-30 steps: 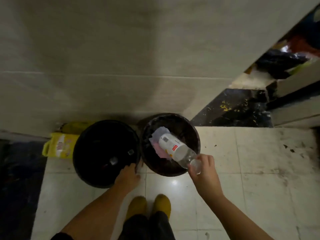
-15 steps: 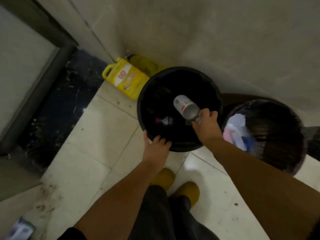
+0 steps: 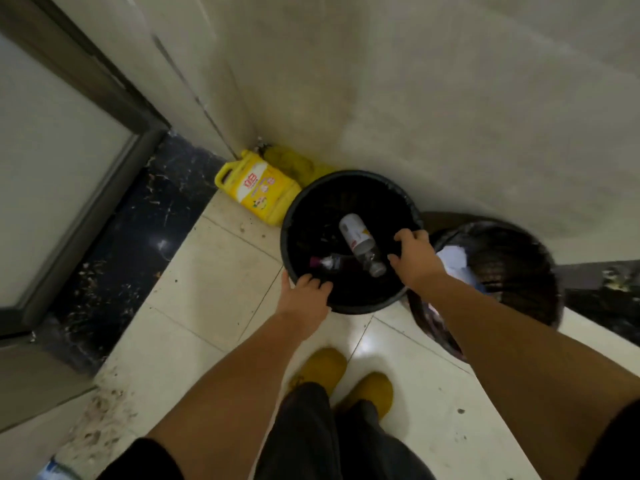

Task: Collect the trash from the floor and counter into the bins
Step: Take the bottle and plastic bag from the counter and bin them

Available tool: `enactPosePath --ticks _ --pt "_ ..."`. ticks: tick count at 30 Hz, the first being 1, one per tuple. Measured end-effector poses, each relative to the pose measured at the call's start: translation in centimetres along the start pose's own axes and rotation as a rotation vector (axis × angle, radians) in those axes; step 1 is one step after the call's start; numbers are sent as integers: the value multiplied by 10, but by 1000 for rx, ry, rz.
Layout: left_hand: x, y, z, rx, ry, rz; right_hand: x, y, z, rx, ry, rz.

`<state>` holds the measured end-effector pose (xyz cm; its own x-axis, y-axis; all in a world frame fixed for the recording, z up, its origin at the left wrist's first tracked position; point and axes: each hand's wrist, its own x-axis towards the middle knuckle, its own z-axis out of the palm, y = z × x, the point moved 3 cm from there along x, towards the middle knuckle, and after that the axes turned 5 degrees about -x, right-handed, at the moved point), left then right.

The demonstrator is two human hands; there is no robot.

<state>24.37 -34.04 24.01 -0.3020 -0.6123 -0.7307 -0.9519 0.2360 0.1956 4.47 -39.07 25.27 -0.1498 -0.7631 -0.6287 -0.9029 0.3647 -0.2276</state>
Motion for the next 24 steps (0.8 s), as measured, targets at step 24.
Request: enactPosePath --ticks 24 --pt "-293 406 -228 586 -33 906 -513 156 -180 607 305 794"
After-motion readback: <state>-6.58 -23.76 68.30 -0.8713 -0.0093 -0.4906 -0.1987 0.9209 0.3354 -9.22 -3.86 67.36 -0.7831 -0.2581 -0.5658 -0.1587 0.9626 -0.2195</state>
